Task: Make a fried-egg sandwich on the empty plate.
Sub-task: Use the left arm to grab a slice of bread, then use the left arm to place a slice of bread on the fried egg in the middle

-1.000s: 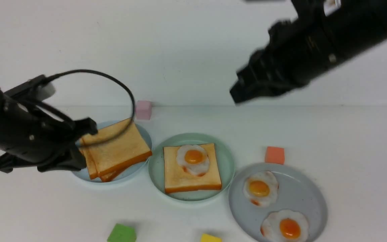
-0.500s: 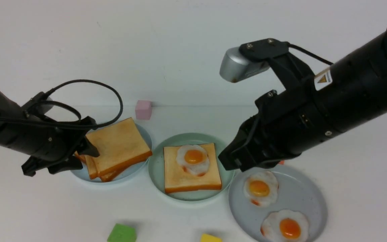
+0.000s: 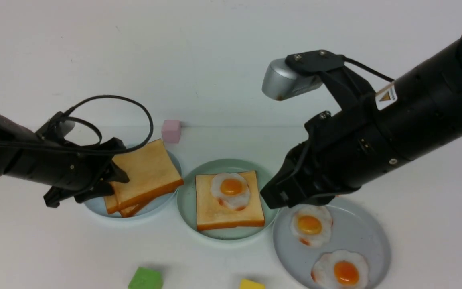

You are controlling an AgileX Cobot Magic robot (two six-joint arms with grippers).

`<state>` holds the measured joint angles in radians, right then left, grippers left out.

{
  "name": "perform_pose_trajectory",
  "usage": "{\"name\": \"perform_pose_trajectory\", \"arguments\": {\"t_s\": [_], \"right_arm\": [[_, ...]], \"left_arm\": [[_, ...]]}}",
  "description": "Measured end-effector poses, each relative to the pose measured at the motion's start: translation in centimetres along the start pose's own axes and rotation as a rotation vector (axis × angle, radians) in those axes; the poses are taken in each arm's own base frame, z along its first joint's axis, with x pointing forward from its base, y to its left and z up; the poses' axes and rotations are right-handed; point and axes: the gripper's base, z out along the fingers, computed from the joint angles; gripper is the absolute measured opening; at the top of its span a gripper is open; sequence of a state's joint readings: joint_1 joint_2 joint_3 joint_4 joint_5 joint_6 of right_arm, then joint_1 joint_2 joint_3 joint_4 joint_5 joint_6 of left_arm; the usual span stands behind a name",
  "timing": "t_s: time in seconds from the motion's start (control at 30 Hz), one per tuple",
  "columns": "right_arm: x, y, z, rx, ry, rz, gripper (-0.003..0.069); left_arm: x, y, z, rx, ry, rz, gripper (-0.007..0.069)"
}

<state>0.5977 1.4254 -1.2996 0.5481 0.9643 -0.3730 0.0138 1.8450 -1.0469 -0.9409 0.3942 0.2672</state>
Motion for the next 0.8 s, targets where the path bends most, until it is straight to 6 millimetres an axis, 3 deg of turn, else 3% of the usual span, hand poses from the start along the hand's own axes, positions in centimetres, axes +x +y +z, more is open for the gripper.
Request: {"name": "perform_pose_trajectory", "arguments": {"t_s": [0.27, 0.5, 0.8], "right_arm": [[0.1, 0.0, 0.0, -0.003, 0.009, 0.000, 0.0031], [0.2, 0.1, 0.0, -0.008, 0.024, 0.000, 0.0039], [0.5, -0.3, -0.4, 0.049, 0.041, 0.079, 0.0062]], "left_arm": [[-0.1, 0.1, 0.4, 0.001, 0.002, 0.014, 0.0247], [0.0, -0.1, 0.3, 0.034, 0.024, 0.072, 0.0039], [1.6, -3.1, -0.6, 0.288, 0.140, 0.157, 0.0036]]}}
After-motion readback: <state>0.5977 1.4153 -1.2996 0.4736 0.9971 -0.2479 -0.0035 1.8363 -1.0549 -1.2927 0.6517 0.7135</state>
